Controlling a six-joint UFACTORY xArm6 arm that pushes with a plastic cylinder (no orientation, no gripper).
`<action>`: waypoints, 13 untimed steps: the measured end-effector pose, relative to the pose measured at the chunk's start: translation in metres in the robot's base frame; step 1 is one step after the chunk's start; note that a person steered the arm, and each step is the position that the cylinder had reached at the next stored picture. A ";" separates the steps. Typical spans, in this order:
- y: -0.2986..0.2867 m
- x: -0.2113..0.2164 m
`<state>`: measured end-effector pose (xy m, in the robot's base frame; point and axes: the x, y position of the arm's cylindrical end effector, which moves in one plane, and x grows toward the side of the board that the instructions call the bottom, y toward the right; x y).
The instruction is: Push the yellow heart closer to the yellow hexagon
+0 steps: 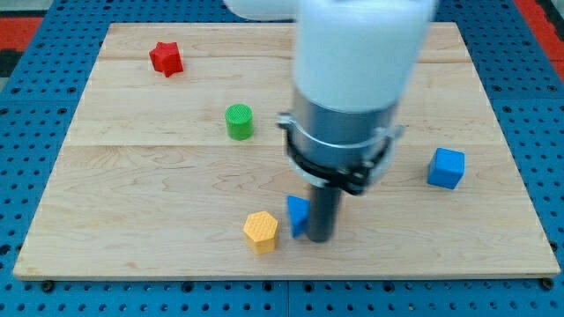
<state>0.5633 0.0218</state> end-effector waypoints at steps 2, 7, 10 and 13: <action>-0.066 -0.106; 0.058 -0.051; 0.001 -0.051; -0.013 -0.047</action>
<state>0.5163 0.0090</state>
